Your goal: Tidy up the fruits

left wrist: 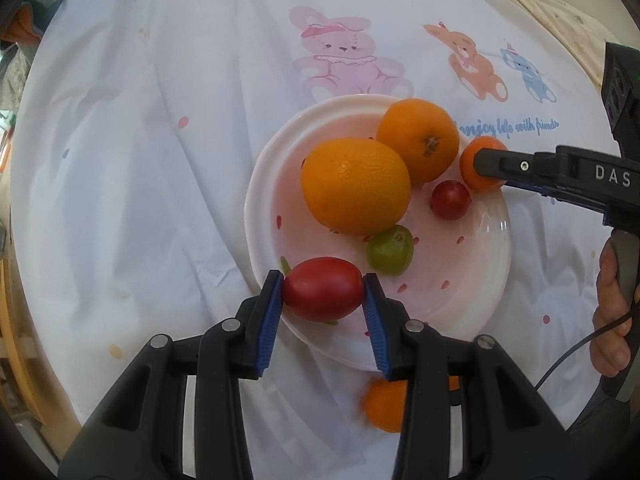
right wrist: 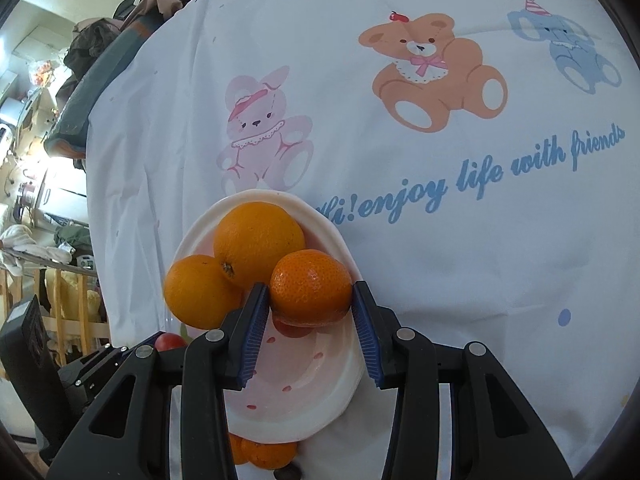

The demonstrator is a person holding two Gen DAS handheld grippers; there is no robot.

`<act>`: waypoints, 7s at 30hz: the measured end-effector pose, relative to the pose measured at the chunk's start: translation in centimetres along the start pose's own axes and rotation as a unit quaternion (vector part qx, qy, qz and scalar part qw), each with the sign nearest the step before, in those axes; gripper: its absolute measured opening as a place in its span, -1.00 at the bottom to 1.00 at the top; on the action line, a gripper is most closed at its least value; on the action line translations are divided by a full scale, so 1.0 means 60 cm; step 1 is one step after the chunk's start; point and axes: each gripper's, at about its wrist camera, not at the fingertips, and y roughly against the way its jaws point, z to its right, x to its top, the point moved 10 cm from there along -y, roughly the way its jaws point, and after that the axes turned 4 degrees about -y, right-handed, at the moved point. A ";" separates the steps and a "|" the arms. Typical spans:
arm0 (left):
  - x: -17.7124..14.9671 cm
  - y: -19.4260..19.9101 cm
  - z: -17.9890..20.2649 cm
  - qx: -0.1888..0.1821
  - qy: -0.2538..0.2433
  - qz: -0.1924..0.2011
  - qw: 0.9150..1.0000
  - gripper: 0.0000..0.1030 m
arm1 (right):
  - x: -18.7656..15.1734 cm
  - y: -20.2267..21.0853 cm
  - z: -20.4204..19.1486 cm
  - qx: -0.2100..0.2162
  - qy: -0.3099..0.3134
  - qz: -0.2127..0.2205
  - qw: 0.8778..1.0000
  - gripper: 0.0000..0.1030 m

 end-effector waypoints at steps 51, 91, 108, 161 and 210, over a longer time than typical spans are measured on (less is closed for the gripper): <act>-0.127 -0.024 0.127 -0.055 -0.168 -0.097 0.979 -0.21 | -0.173 0.137 0.057 -0.004 -0.074 0.025 0.997 0.55; -0.120 0.132 -0.022 0.001 0.050 0.022 0.998 -0.21 | -0.241 -0.037 -0.051 -0.025 0.067 -0.082 0.994 -0.12; -0.110 0.122 -0.007 0.014 0.043 0.037 0.998 -0.22 | -0.254 0.067 -0.006 -0.004 0.044 -0.044 0.998 -0.13; -0.027 0.008 0.074 -0.025 -0.012 0.002 1.000 0.40 | -0.097 0.023 0.002 0.063 -0.053 -0.019 0.996 0.19; -0.115 -0.037 0.145 -0.097 -0.024 -0.077 0.992 -0.34 | -0.193 0.134 0.069 0.003 -0.095 0.020 0.995 0.34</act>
